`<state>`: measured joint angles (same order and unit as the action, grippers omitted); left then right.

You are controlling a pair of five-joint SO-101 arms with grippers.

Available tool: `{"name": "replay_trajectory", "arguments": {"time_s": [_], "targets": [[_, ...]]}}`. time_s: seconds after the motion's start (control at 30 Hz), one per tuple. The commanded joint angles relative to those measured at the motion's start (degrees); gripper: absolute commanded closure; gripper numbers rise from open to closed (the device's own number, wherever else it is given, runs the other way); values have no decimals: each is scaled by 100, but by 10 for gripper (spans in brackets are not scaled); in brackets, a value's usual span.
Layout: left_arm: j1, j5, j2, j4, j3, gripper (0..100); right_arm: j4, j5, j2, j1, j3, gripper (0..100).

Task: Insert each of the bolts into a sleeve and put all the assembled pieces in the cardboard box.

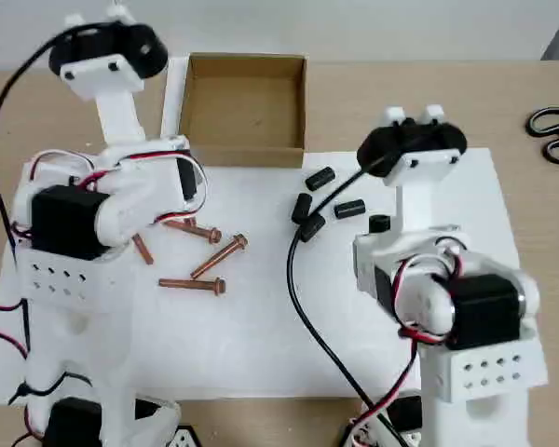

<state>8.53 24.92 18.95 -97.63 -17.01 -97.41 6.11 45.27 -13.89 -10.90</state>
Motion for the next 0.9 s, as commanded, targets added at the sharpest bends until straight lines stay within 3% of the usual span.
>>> {"name": "replay_trajectory", "arguments": {"time_s": [0.0, 0.13, 0.33, 0.87], "targets": [[18, 352, 352, 167, 207, 994, 163, 158, 435, -207, -316, 995], [70, 580, 615, 202, 382, 994, 497, 176, 1015, -699, -818, 995], [70, 993, 1266, 1108, 804, 994, 1613, 167, 2035, -1323, -1916, 995], [1081, 1424, 4369, 3209, 4831, 994, 3020, 132, 3292, -2422, -3938, 995]]}}
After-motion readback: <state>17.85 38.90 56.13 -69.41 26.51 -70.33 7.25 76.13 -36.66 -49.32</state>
